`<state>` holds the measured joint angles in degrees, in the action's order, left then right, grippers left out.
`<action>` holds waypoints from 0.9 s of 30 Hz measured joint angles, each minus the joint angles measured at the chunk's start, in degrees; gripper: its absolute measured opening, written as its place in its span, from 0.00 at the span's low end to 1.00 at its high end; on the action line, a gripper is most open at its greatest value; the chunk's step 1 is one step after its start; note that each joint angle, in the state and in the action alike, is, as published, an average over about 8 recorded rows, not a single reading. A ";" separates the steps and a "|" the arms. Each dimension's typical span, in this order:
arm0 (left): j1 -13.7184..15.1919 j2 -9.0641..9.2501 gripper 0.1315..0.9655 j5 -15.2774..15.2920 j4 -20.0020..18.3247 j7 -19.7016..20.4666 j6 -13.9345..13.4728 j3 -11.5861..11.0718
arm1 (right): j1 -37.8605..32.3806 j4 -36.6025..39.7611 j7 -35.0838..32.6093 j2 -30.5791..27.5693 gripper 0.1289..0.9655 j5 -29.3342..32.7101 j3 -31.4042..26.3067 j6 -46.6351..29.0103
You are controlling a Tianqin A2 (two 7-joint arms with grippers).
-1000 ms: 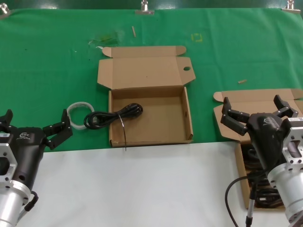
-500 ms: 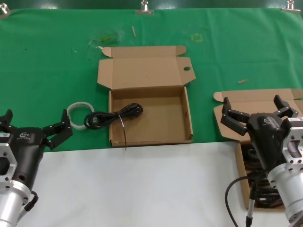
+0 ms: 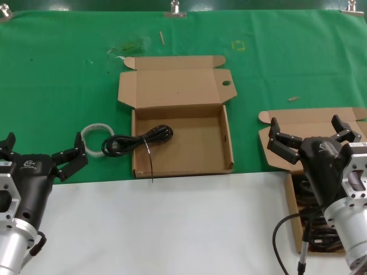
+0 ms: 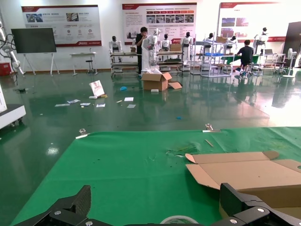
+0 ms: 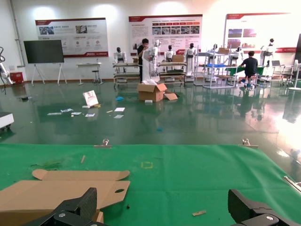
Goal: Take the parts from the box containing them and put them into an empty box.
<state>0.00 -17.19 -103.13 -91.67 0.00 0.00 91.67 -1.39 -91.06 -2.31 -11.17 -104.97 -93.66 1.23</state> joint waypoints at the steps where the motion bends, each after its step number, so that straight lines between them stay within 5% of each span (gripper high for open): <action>1: 0.00 0.00 1.00 0.00 0.00 0.00 0.00 0.00 | 0.00 0.00 0.00 0.00 1.00 0.00 0.00 0.00; 27: 0.00 0.00 1.00 0.00 0.00 0.00 0.00 0.00 | 0.00 0.00 0.00 0.00 1.00 0.00 0.00 0.00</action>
<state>0.00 -17.19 -103.13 -91.67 0.00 0.00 91.67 -1.39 -91.06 -2.31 -11.17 -104.97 -93.66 1.23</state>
